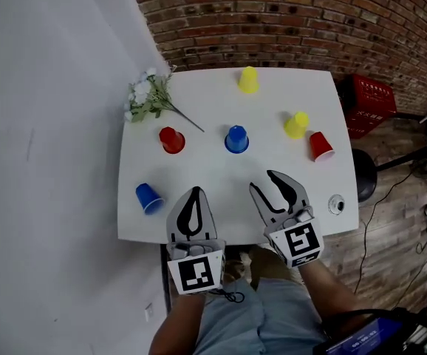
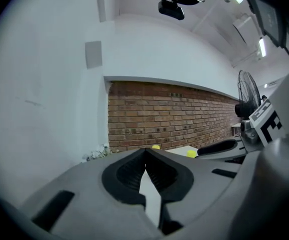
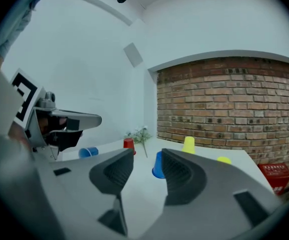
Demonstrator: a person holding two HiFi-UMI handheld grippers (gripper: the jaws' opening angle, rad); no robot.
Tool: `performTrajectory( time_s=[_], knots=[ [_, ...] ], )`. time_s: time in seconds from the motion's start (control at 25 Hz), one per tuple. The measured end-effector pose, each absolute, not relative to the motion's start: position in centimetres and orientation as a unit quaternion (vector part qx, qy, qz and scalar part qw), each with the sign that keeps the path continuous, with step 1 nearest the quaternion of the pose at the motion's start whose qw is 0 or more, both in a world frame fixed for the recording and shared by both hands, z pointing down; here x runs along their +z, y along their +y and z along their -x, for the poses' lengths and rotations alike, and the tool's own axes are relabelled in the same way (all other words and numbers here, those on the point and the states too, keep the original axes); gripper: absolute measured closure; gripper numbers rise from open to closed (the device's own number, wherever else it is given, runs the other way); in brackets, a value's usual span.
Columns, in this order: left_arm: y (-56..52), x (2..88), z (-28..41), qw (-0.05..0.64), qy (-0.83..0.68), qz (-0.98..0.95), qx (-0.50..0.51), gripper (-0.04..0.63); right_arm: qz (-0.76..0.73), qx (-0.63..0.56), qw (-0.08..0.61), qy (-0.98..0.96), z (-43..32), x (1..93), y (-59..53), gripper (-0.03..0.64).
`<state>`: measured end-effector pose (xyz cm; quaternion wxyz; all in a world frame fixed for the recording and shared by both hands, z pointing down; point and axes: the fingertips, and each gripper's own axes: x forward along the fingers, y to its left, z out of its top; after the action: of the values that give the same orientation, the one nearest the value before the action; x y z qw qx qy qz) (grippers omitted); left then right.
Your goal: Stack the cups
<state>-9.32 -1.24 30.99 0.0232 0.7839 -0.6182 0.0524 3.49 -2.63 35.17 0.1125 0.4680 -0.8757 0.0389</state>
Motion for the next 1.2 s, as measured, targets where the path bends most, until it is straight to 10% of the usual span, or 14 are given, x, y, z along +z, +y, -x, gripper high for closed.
performTrajectory(
  time_s=[0.4,1.2],
  knots=[
    [-5.2,34.7,10.9,0.049,-0.636,-0.765,0.095,0.591,-0.433,0.052,0.161,-0.885,-1.3,41.4,-12.1,0.287],
    [-2.6,36.1,16.0,0.050,-0.674,-0.728,0.118,0.591,-0.385,0.061,0.235,-0.891,1.3,46.9,-6.1,0.367]
  ],
)
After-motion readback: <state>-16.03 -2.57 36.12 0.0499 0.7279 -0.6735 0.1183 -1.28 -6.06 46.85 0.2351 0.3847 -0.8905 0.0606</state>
